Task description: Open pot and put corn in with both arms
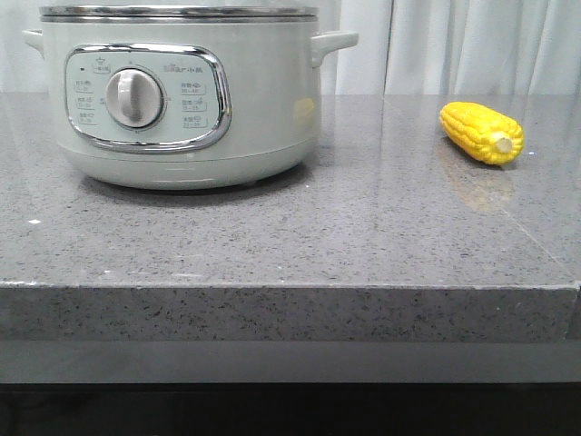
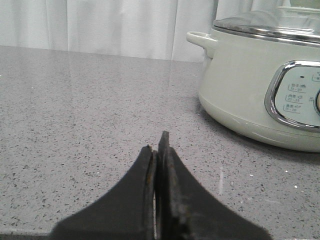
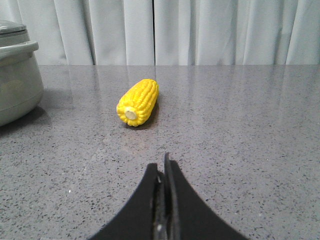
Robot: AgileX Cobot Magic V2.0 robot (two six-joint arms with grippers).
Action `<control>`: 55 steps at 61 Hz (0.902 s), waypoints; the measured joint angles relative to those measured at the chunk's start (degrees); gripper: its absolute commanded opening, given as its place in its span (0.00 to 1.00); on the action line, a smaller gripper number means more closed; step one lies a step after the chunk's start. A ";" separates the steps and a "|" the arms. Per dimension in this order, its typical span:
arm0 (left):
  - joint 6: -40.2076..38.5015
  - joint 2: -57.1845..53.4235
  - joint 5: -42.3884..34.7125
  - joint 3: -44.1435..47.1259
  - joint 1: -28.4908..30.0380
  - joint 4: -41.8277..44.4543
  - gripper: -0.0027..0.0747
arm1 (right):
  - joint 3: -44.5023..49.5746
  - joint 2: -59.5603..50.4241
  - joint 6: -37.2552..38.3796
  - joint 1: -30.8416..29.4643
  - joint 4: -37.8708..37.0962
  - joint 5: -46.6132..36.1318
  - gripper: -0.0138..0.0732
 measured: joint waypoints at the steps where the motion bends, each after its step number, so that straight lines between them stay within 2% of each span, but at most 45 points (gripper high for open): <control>1: 0.00 0.00 0.00 0.00 0.00 0.00 0.01 | 0.00 0.00 0.00 0.00 0.00 0.00 0.08; 35: 0.00 0.00 -0.03 0.00 0.00 0.00 0.01 | 0.00 0.00 0.11 0.00 0.00 0.00 0.08; 47: 0.00 0.00 -1.65 0.00 0.00 0.09 0.01 | 0.00 0.00 0.25 0.00 0.00 -0.12 0.08; 55: 0.00 0.00 -5.65 -0.10 0.00 -0.57 0.01 | 0.00 0.00 0.33 0.00 0.00 -2.10 0.08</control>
